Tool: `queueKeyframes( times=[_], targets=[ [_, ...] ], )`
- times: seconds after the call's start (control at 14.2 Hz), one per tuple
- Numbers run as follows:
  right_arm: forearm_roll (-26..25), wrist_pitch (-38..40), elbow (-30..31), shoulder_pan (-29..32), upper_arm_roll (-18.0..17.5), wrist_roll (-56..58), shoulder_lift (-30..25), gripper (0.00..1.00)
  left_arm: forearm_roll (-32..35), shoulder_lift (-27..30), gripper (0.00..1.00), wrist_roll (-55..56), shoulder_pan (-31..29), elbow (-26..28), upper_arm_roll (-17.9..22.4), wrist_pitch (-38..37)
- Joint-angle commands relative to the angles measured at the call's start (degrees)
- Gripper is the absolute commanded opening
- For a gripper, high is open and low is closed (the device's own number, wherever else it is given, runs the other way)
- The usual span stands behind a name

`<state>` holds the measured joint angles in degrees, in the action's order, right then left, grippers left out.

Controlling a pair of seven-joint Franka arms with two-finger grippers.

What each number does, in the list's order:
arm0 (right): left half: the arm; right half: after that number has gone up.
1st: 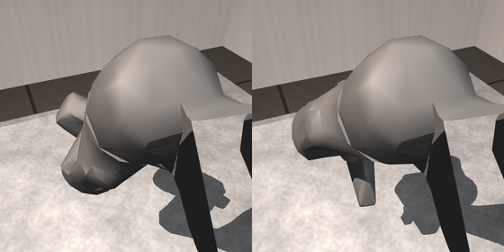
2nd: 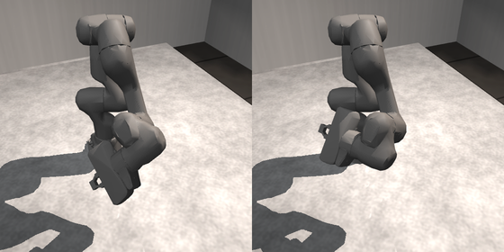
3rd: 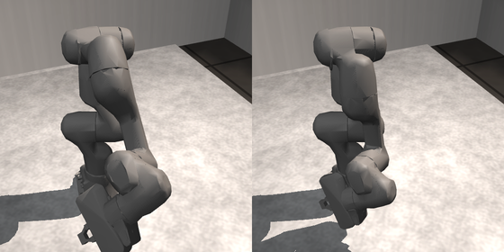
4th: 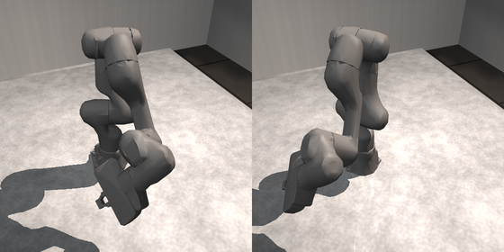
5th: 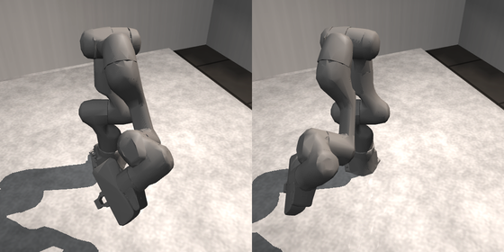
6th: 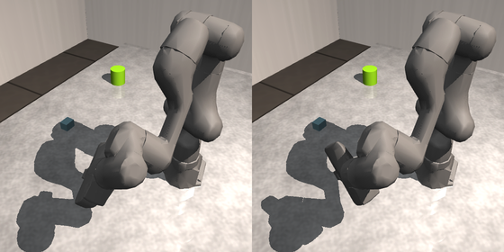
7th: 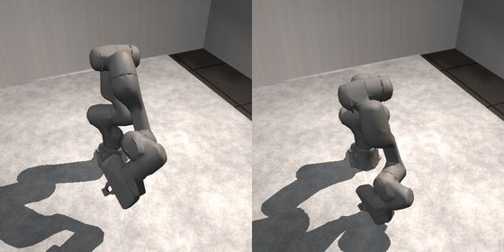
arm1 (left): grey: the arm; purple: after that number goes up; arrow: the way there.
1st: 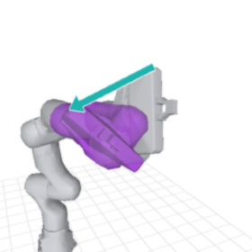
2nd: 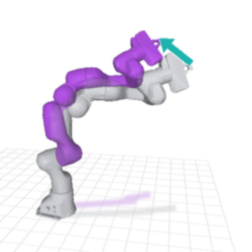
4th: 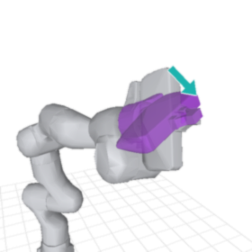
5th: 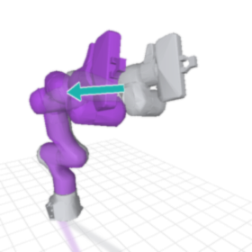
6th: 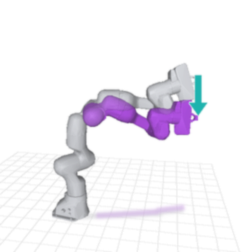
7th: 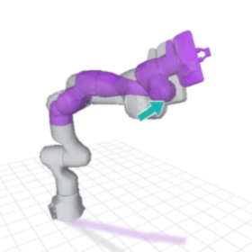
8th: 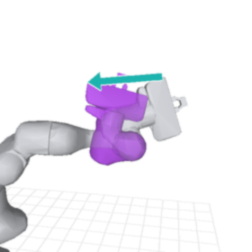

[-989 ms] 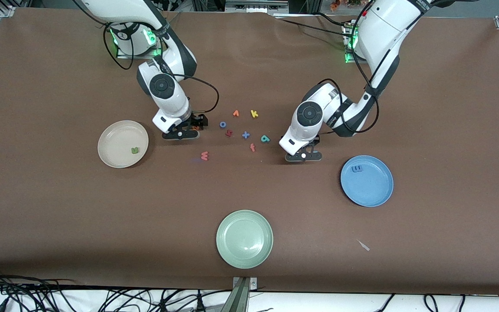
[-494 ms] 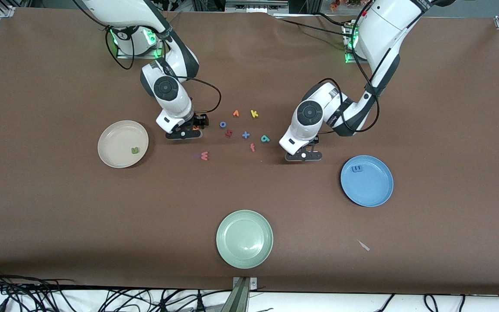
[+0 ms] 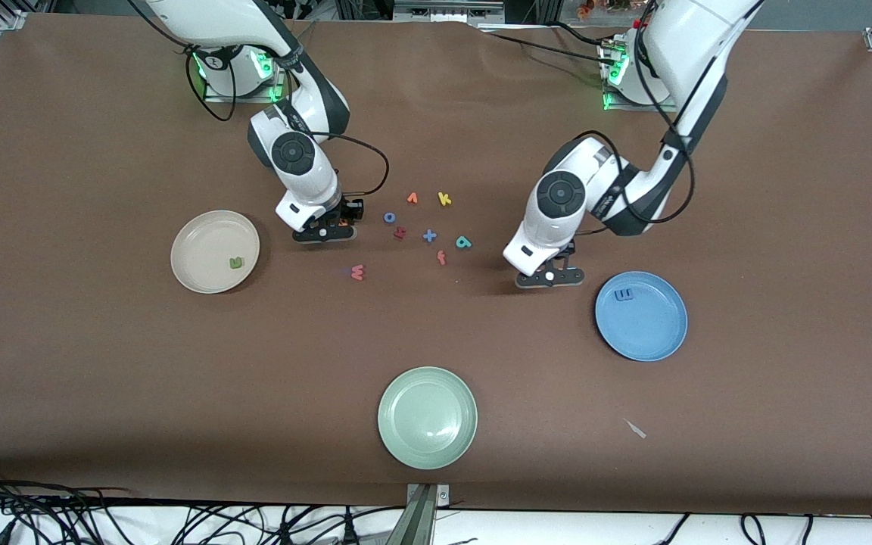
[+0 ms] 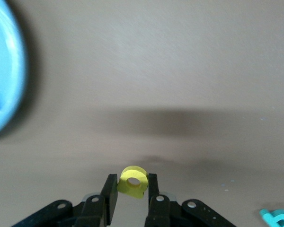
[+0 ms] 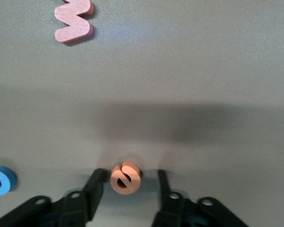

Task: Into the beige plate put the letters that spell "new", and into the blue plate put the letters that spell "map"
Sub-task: 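Place yellow a in the blue plate while the right gripper places orange e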

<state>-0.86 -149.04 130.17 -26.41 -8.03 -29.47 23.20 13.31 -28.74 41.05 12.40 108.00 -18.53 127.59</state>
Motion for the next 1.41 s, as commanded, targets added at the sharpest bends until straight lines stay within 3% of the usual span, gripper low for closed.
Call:
queueKeyframes(
  times=[0.0, 0.21, 0.42, 0.64, 0.78, 0.85, 0.92, 0.99, 1.13, 1.34],
  targets=[
    [0.07, -1.43, 0.35, -0.04, -0.50, -0.76, 0.36, 0.38, 0.67, 1.67, 0.13, -10.42, -5.87, -0.51, -0.10, -3.31],
    [0.07, -2.40, 0.35, -0.22, -0.67, -0.76, 0.71, 0.26, 1.62, 1.58, 0.13, -22.03, -11.59, -0.60, 0.07, -2.79],
    [0.07, -1.61, -0.26, -0.22, -0.67, -0.07, -0.42, 0.15, 1.63, -2.09, 0.15, -28.02, -15.20, -5.42, 0.34, -2.09],
    [0.07, 8.11, -3.94, -0.04, 1.42, 1.60, -3.15, 0.09, 1.90, -7.02, 0.18, -29.09, -15.56, -10.34, 0.69, -2.00],
    [0.07, 16.46, -7.89, -0.04, 3.88, 6.16, -3.95, 0.09, 5.74, -9.22, 0.21, -29.62, -15.83, -12.37, 0.87, -2.00],
    [0.07, 19.46, -9.31, -0.04, 5.72, 9.40, -4.47, 0.09, 7.77, -9.75, 0.37, -29.62, -16.44, -12.73, 0.78, -2.00],
    [0.07, 22.10, -10.54, -0.04, 7.66, 13.87, -5.00, 0.09, 7.70, -9.76, 0.63, -29.62, -16.53, -12.73, 0.69, -2.00],
    [0.07, 24.91, -12.12, -0.04, 10.29, 18.79, -5.44, 0.09, 7.35, -9.50, 0.96, -29.45, -16.62, -12.73, 0.43, -2.00],
    [0.07, 31.50, -15.46, -0.04, 14.34, 26.45, -5.44, 0.09, 7.35, -8.88, 1.00, -29.10, -16.27, -12.91, -0.10, -2.44],
    [-0.02, 33.02, -16.35, 0.83, 18.30, 28.86, -4.22, 0.10, 6.21, -6.95, 1.00, -26.03, -15.12, -12.99, -3.33, -6.02]
  ],
)
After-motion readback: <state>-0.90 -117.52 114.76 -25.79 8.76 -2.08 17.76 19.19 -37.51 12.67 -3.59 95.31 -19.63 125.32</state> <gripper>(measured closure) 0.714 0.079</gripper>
